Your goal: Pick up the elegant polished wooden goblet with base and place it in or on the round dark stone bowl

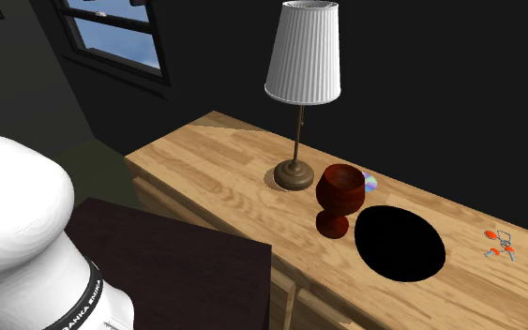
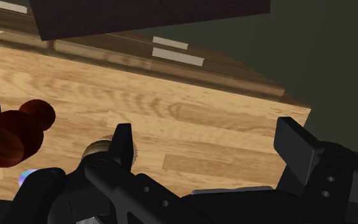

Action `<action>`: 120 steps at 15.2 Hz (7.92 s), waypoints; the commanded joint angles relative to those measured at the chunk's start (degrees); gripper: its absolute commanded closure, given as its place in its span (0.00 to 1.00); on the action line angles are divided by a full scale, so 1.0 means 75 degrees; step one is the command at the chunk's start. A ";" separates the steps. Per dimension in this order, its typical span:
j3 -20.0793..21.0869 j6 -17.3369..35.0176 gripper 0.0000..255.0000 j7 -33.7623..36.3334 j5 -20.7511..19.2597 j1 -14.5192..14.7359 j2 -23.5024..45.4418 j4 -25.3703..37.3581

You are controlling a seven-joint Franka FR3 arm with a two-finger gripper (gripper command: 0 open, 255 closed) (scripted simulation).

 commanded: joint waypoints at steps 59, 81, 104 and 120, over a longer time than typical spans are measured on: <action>-0.2999 0.6653 1.00 -0.6661 0.3036 -0.2094 1.0250 0.2487; -0.3443 0.5673 1.00 -0.6117 0.2308 -0.1779 0.9142 0.2472; -0.4014 0.3606 1.00 -0.6025 0.1472 -0.1982 0.8100 0.3581; -0.4398 0.2567 1.00 -0.7527 0.1876 -0.3280 0.9163 0.5351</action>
